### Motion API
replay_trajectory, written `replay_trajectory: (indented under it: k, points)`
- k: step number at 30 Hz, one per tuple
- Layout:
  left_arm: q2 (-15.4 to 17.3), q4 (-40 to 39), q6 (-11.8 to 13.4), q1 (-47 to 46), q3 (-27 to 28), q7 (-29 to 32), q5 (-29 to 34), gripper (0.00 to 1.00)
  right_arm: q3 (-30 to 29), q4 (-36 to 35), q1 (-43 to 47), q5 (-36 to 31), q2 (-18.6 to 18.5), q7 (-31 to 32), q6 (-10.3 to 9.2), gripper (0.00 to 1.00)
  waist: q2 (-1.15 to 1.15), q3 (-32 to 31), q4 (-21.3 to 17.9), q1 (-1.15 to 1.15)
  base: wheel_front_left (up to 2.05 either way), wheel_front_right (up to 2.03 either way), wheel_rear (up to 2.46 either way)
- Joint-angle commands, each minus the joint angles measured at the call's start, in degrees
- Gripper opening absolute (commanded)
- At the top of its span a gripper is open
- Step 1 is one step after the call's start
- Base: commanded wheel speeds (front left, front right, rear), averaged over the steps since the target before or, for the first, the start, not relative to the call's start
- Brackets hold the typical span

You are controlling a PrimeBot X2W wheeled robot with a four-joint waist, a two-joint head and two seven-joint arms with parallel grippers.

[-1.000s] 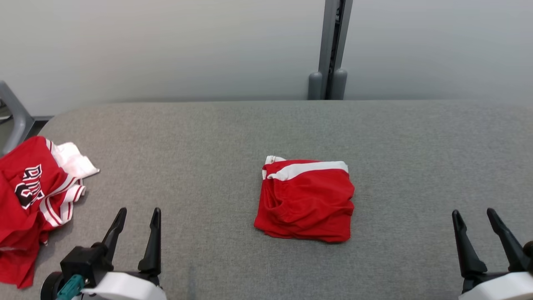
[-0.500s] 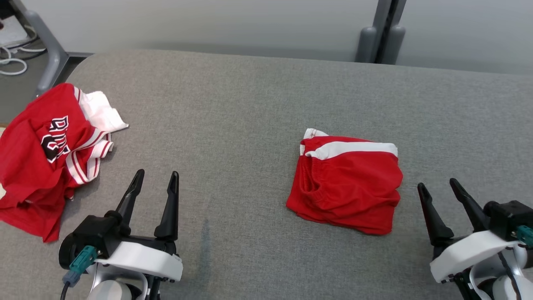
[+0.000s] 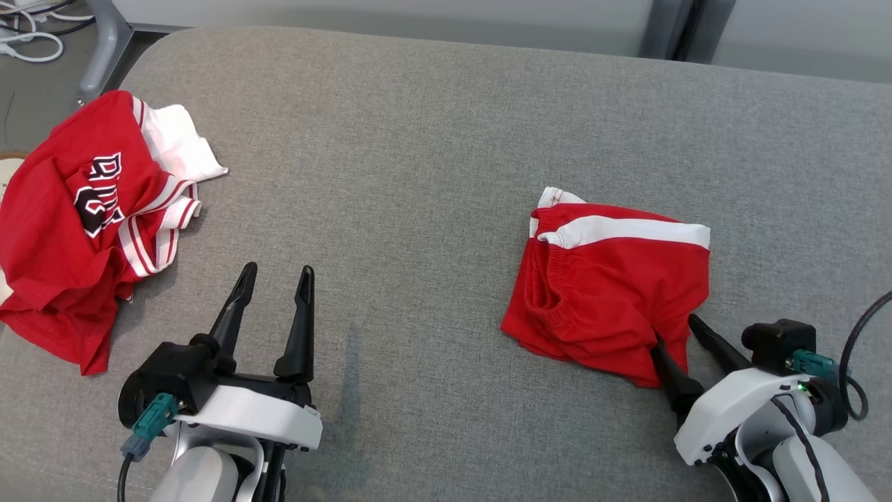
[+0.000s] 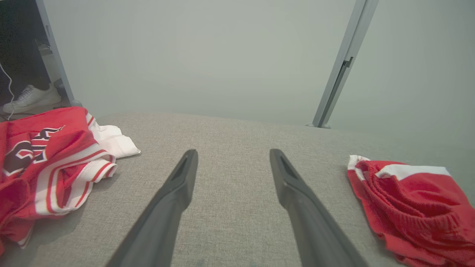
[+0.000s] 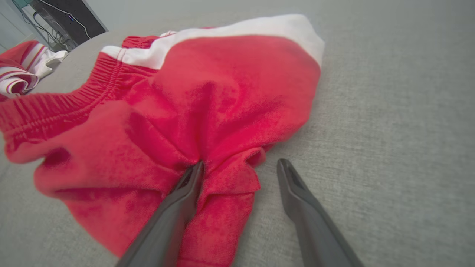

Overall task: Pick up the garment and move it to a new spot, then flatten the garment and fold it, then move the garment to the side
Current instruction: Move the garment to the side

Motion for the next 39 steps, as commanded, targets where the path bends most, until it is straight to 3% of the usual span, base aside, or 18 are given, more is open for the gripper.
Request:
replay_trajectory:
  k: [1, 2, 3, 4, 5, 6, 7, 19, 32, 39]
  points:
    - [0.18, 0.15, -0.25, -1.15, 0.24, -0.19, 0.32, 1.0, 0.65, 0.73, -0.28, 0.43, -0.6, 0.86, 0.13, 1.0, 0.0, 0.06, -0.03, 0.0, 0.0, 0.0, 0.0]
    - [0.05, 0.33, -0.32, -1.33, 0.3, -0.27, 0.38, 1.0, 1.66, 1.27, -0.44, 1.36, -0.75, 1.44, 0.13, 1.0, 0.0, 0.11, -0.08, 0.0, 0.0, 0.0, 0.0]
    - [-0.01, 0.45, -0.45, -1.4, 0.4, -0.35, 0.44, 1.0, 2.39, 1.59, -0.64, 2.35, -0.87, 1.8, 0.13, 0.89, 0.0, 0.18, -0.16, 0.0, 0.0, 0.0, 0.0]
    - [-0.07, 0.6, -0.57, -1.44, 0.48, -0.41, 0.51, 1.0, 2.95, 1.77, -0.99, 2.86, -1.21, 2.02, 0.13, 0.46, 0.0, 0.26, -0.24, 0.0, 0.0, 0.0, 0.0]
    - [-0.13, 0.68, -0.66, -1.47, 0.57, -0.46, 0.55, 1.0, 3.73, 1.92, -1.37, 3.84, -1.48, 2.38, 0.13, 0.33, 0.0, 0.42, -0.31, 0.0, 0.0, 0.0, 0.0]
    - [-0.22, 0.73, -0.74, -1.51, 0.65, -0.51, 0.55, 1.0, 4.19, 2.07, -1.75, 4.36, -1.91, 2.57, 0.12, 0.03, 0.0, 0.58, -0.39, 0.0, 0.0, 0.0, 0.0]
    - [-0.3, 0.82, -0.75, -1.51, 0.7, -0.56, 0.64, 1.0, 4.38, 2.19, -2.2, 4.77, -2.35, 2.62, 0.12, 0.0, 0.0, 0.7, -0.46, 0.0, 0.0, 0.0, 0.0]
    - [-0.75, 1.07, -1.49, -1.4, 1.94, -0.6, 1.21, 1.0, 7.35, 1.58, -4.82, 8.34, -6.08, 3.27, -0.06, 0.0, 0.0, 0.75, -3.33, 0.0, 0.0, 0.0, 0.0]
    - [1.88, -1.71, -1.33, -1.78, 3.09, 0.23, 1.87, 1.0, 8.4, 1.36, -5.32, 8.58, -8.74, 2.13, -0.04, 0.0, 0.0, 1.42, -15.91, 0.0, 0.0, 0.0, 0.0]
    - [3.26, -3.75, -1.15, -3.25, 2.55, 1.8, 2.8, 1.0, 10.79, 2.87, -9.28, 8.3, -9.65, 1.39, 0.03, 0.0, 0.0, 3.91, -20.28, 0.0, 0.0, 0.0, 0.0]
